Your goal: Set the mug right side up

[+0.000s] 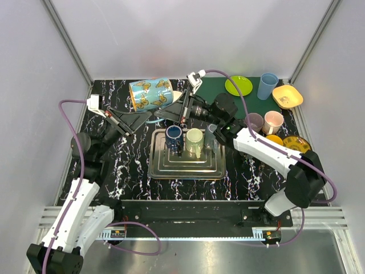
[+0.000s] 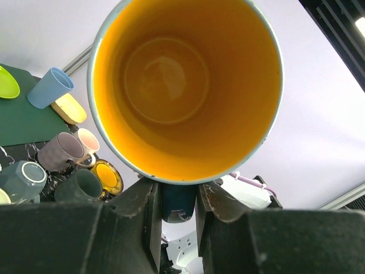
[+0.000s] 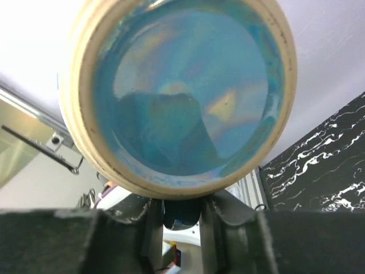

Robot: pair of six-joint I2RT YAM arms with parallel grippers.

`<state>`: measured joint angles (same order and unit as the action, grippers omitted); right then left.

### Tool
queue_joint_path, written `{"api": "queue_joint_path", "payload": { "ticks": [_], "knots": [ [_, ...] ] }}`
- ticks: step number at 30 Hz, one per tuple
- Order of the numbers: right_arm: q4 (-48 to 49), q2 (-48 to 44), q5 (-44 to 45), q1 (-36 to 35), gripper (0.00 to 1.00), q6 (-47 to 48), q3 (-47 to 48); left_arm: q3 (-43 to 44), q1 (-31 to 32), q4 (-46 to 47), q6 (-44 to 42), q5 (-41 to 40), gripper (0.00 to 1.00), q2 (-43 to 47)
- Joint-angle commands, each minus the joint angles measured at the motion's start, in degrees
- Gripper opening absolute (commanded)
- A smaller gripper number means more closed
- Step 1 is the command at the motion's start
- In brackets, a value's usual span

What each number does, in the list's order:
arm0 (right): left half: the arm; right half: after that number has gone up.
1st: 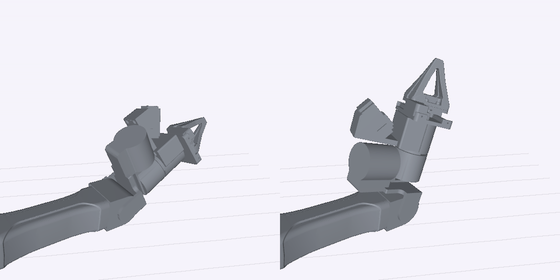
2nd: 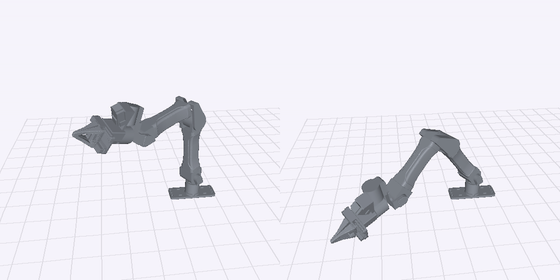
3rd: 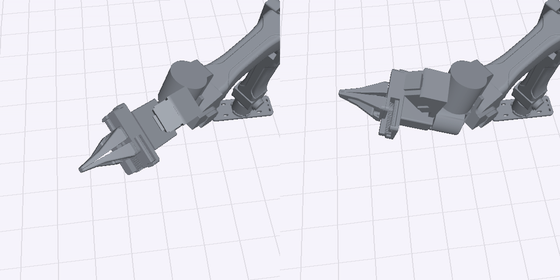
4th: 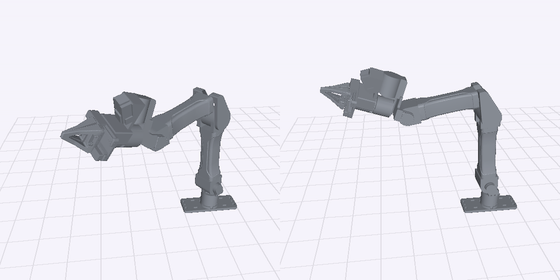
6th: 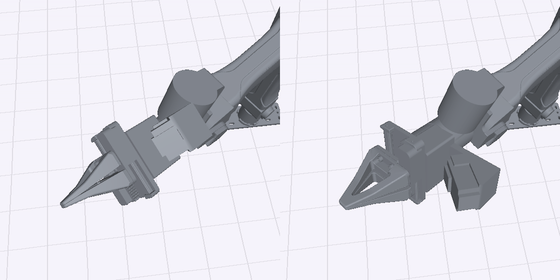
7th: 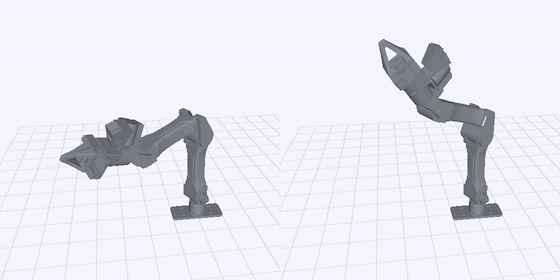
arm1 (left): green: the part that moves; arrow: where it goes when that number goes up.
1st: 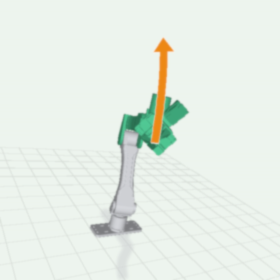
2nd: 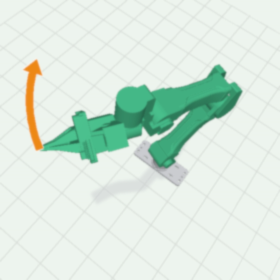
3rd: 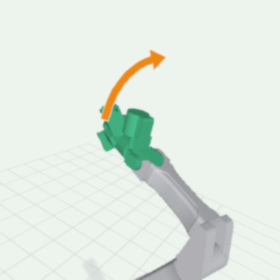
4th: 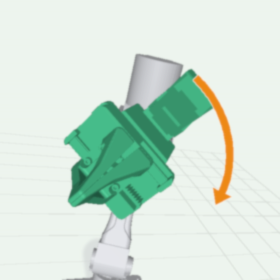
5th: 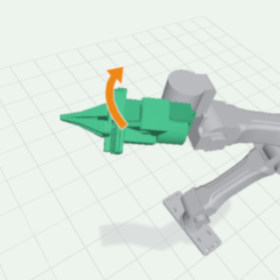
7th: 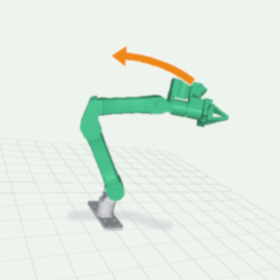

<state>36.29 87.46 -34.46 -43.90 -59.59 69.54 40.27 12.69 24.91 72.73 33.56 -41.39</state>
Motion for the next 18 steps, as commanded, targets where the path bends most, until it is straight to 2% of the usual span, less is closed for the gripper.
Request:
{"api": "queue_joint_path", "payload": {
  "ticks": [1,3,4,5,6,7,8,9,10,12,13,15,16,18],
  "knots": [
    [5.9,1.1,-4.5,-0.1,0.01,-0.3,4.7,0.5,1.4,6.6,0.0,3.6,0.00,0.3],
    [4.2,1.1,-4.8,-0.1,0.00,0.0,5.5,0.0,1.4,5.3,-0.8,3.0,0.00,0.9],
    [2.0,0.2,-3.7,-0.1,0.00,2.8,5.8,-0.1,1.4,2.9,-1.3,2.7,0.10,1.2],
    [-4.5,-0.6,-2.6,-0.2,0.00,5.0,6.4,0.1,1.4,1.2,-3.1,1.8,0.20,1.5],
    [-8.7,-1.6,-1.0,-0.2,0.00,7.4,6.7,0.6,1.2,-0.9,-4.7,1.4,0.35,2.3],
    [-18.4,-3.4,3.4,-0.2,0.00,13.1,7.4,2.8,1.2,-8.3,-6.7,0.6,0.46,2.7],
    [-22.6,-4.1,5.5,-0.2,0.00,15.8,8.8,4.4,1.2,-13.2,-11.9,-2.3,0.58,3.3],
    [-26.8,-4.7,10.3,-0.2,0.00,18.2,9.8,6.1,1.2,-18.1,-14.7,-4.5,0.62,4.5],
    [-35.7,-5.5,13.0,-0.9,0.00,22.9,11.0,9.7,1.2,-27.4,-17.3,-9.9,0.65,5.1],
    [-43.4,-5.5,20.7,-2.0,0.00,27.3,14.9,13.7,1.2,-37.1,-24.5,-16.9,0.70,5.9],
    [-48.6,-5.0,22.9,-3.3,0.00,30.7,16.0,17.4,1.2,-46.2,-26.0,-25.5,0.71,6.0],
    [-53.6,-3.5,29.4,-4.8,0.00,33.7,20.0,20.7,1.2,-54.2,-27.7,-35.7,0.73,5.9],
    [-57.7,-1.2,31.3,-5.7,0.00,35.8,21.6,23.3,1.2,-60.3,-28.0,-44.5,0.75,6.0],
    [-61.0,1.7,36.2,-8.0,0.00,37.6,25.9,24.7,1.2,-64.0,-26.9,-51.6,0.81,6.9]
  ]
}}
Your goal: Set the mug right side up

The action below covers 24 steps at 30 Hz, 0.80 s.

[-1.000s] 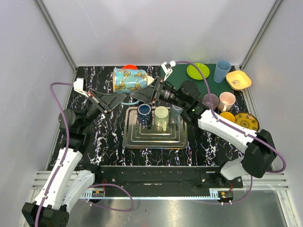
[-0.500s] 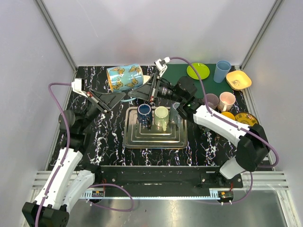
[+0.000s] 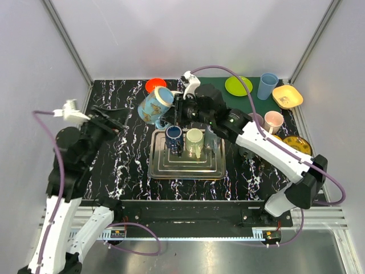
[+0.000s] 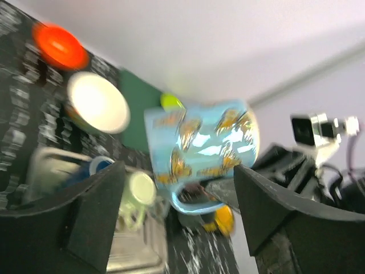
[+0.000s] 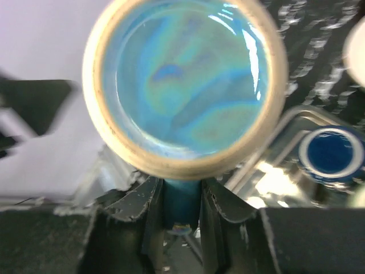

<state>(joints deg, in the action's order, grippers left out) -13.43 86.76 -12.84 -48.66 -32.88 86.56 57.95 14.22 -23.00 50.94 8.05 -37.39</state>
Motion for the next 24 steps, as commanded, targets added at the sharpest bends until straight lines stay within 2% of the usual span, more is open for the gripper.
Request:
{"api": "queue_joint_path", "payload": {
  "ticks": [1,3,6,13,24],
  "knots": [
    [-13.8,5.4,16.3,-4.1,0.00,12.1,11.4,7.5,-0.3,-18.3,-5.1,-31.1,0.83,3.4],
    [-16.3,8.8,20.2,-5.7,0.00,13.0,14.3,8.0,-0.3,-20.5,-4.1,-35.3,0.91,4.2],
    [-18.7,15.1,22.4,-7.2,0.00,13.5,18.7,7.7,-0.2,-23.0,-4.1,-38.7,0.93,5.4],
    [-19.1,26.8,22.2,-8.2,0.00,13.5,25.1,2.7,1.1,-21.9,-4.0,-37.0,0.93,7.6],
    [-19.1,35.3,24.7,-8.0,0.00,15.0,30.9,-0.6,2.7,-18.7,-4.3,-35.0,0.93,7.2]
  ]
}}
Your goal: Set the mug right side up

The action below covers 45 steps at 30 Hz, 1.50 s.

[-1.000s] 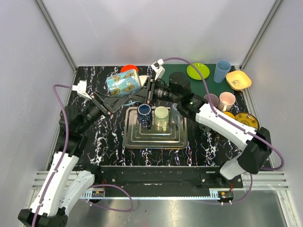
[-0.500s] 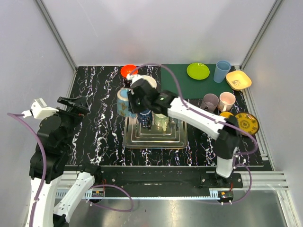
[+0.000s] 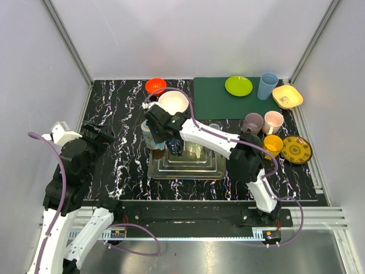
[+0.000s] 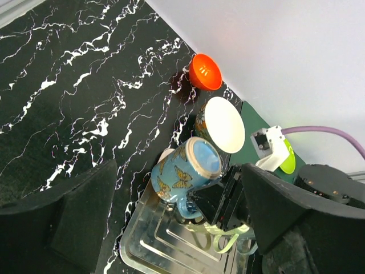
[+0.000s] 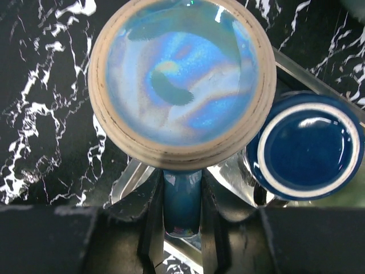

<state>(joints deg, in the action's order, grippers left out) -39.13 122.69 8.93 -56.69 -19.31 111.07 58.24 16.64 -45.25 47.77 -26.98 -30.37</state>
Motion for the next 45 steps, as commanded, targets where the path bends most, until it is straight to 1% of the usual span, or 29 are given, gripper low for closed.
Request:
{"api": "queue_joint_path", "payload": {
  "ticks": [1,5,12,15,21,26,27,31,33,35,41,45],
  "knots": [
    [7.5,0.2,2.9,0.0,0.00,1.5,6.3,-1.5,0.3,3.9,-1.1,0.4,0.93,0.2],
    [9.3,1.8,4.2,0.6,0.00,1.1,5.2,-2.7,0.4,4.3,-0.9,1.2,0.93,0.4],
    [15.8,1.9,8.9,1.8,0.00,2.3,-0.5,-5.5,0.4,4.6,0.0,1.7,0.92,0.9],
    [16.1,2.8,9.8,1.9,0.00,2.5,-0.8,-6.2,0.4,5.0,0.6,2.2,0.93,1.0],
    [17.9,3.0,8.7,2.5,0.00,2.3,-3.4,-6.8,0.4,5.1,1.0,2.7,0.92,0.8],
    [19.0,1.8,8.1,2.5,0.00,0.9,-7.5,-7.7,0.4,5.2,1.4,3.4,0.92,0.9],
    [19.2,1.3,7.9,2.5,0.02,0.8,-8.7,-8.0,0.4,5.3,1.5,3.5,0.92,0.9],
    [20.3,-0.5,7.3,2.5,0.13,0.0,-11.7,-8.6,0.4,5.7,2.0,4.5,0.93,0.9],
    [20.7,-1.6,7.3,2.5,0.14,-0.4,-12.9,-8.7,0.4,5.9,2.1,4.9,0.92,0.8],
    [21.2,-2.3,7.1,2.5,0.09,-0.7,-13.7,-8.8,0.4,6.0,2.2,5.4,0.92,0.8],
    [21.6,-4.3,7.0,1.7,0.01,-2.1,-14.9,-9.1,0.4,6.0,2.9,6.5,0.92,1.3],
    [20.9,-5.2,7.2,0.9,0.00,-2.7,-14.0,-9.1,0.4,6.1,3.1,6.9,0.91,1.6]
  ]
}}
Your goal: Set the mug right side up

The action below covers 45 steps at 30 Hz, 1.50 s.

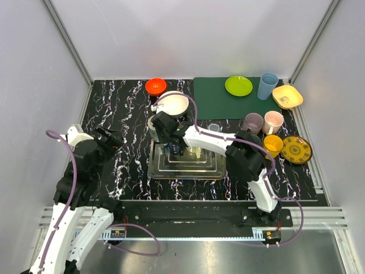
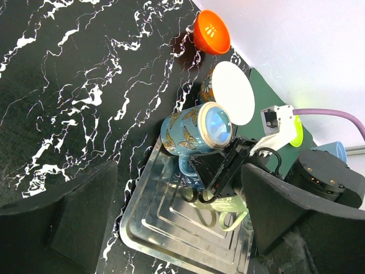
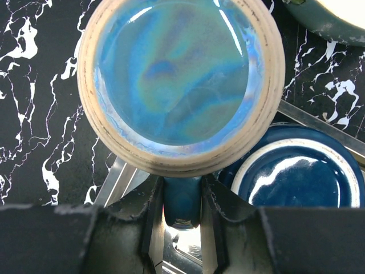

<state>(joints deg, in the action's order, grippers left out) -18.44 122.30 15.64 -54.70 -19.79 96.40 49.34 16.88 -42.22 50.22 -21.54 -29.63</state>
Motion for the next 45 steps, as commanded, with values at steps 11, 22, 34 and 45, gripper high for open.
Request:
{"api": "queue_joint_path", "payload": {
  "ticks": [11,22,34,45],
  "knots": [
    [-2.6,-4.9,2.6,-2.4,0.00,-3.7,1.5,-0.6,0.2,2.8,0.8,2.4,0.91,2.1],
    [-4.5,-5.0,3.8,-2.5,0.41,-4.5,1.2,-0.8,0.3,2.9,0.5,2.9,0.93,2.0],
    [-5.4,-8.5,4.7,-2.8,0.59,-4.4,1.8,-0.8,0.2,3.1,0.8,3.1,0.93,1.4],
    [-13.6,-26.4,12.5,-5.7,0.63,-3.1,0.6,-0.5,0.2,4.3,-4.5,4.7,0.94,0.4]
  ]
}}
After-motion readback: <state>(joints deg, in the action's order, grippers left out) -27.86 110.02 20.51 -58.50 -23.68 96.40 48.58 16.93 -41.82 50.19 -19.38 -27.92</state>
